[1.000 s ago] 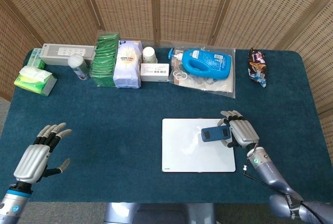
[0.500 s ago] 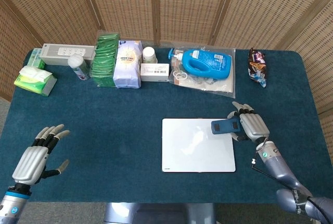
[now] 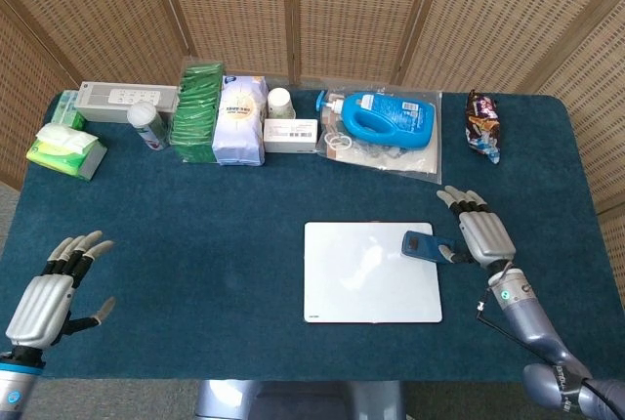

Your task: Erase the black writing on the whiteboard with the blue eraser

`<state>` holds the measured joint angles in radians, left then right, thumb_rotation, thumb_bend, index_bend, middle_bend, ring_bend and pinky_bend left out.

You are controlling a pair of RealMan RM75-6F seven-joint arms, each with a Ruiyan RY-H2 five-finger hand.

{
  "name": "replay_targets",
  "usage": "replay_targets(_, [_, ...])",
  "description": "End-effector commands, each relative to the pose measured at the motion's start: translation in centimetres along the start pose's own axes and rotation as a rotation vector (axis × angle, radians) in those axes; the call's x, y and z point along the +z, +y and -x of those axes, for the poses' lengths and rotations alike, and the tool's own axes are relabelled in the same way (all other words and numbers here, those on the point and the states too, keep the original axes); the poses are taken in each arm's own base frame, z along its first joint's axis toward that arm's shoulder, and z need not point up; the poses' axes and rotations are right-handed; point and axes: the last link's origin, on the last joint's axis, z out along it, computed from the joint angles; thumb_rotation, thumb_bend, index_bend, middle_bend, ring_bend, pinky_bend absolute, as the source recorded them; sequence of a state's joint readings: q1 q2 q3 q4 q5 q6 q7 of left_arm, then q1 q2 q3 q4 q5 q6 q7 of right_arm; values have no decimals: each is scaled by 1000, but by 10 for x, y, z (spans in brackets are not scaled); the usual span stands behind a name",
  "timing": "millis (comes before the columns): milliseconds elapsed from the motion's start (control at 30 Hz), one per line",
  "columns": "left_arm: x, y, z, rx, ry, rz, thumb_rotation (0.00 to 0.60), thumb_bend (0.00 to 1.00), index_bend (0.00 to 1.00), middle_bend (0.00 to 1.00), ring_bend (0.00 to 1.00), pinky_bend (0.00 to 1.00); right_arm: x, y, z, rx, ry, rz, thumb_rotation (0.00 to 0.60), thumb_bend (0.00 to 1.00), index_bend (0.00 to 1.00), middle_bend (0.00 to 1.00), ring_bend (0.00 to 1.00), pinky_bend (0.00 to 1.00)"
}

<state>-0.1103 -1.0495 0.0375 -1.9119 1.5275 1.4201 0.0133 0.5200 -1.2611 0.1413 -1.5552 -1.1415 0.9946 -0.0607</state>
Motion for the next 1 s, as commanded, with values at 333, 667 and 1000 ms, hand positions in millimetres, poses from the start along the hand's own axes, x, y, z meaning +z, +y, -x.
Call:
replay_targets(333, [-9, -22, -16, 9, 77, -48, 600, 383, 150, 78, 0, 0, -48, 40, -27, -140, 207, 41, 600, 306, 274, 48, 0, 0])
replay_targets(667, [-26, -44, -20, 15, 122, -102, 600, 382, 163, 86, 0, 0, -108, 71, -24, -237, 272, 223, 600, 308, 384, 77, 0, 0])
replay_targets(1000, [-35, -51, -15, 0, 138, -109, 600, 383, 166, 94, 0, 0, -145, 77, -16, -191, 291, 283, 600, 308, 395, 91, 0, 0])
